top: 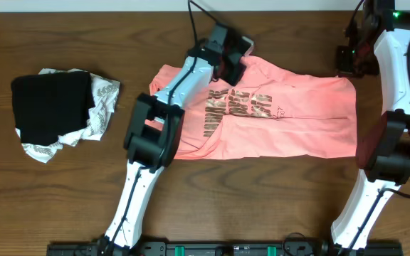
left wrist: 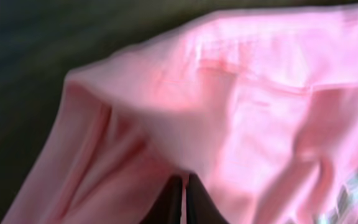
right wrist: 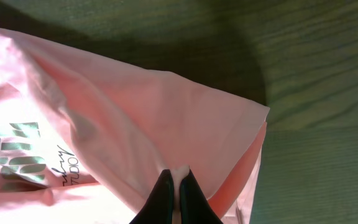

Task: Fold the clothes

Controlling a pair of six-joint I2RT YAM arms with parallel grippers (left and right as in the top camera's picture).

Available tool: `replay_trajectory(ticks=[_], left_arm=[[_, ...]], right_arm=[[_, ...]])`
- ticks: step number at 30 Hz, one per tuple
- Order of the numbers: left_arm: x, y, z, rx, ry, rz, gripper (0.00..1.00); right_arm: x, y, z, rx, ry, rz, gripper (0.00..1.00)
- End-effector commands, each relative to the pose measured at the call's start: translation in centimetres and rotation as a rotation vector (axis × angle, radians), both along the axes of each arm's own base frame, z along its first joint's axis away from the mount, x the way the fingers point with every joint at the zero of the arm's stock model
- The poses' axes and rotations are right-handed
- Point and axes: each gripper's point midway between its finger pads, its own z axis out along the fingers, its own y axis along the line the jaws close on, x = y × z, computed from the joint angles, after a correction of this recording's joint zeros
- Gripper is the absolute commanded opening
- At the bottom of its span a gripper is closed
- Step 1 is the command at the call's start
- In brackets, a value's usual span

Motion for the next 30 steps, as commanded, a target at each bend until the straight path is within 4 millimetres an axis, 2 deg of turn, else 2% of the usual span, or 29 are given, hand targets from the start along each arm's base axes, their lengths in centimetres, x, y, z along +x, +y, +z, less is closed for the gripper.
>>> replay_trajectory(ticks=[1,7,11,12,13,14,20,30], left_arm=[[0.1,1.5,6.3,0.023,-0.074,0.01,0.06],[-2.4,2.7,8.5,0.061,-0.016,0.001,0.06],[-2.3,2.5,8.5,0.058,-0.023,-0.003,0.06],[-2.1,2.2,8.4,0.053,-0.031,-0.005,0.1],[-1.8,2.0,8.2,0.048,-0.041,-0.007,0.23],[-1.5,1.7,8.2,0.042,-0.055,-0.009,0.31],[0.3,-0.2,6.8,0.005,-0.129,-0.021,0.49],[1.6,-1.7,2.0,-0.007,-0.143,-0.033,0.54]], right_arm=[[0.2,0.1,1.6,-0.015,-0.038,0.015,0.01],[-0.4,0.2,1.5,-0.01,-0.012,0.014,0.01],[-0.7,0.3,1.4,-0.008,-0.002,0.017,0.01],[-0.7,0.3,1.4,-0.008,-0.002,0.017,0.01],[-0.7,0.3,1.4,-0.008,-0.002,0.017,0.01],[-0.7,0.3,1.4,-0.008,-0.002,0.017,0.01],[-0.7,0.3,1.4,-0.008,-0.001,0.016,0.01],[-0.5,0.3,1.5,-0.01,-0.01,0.016,0.01]])
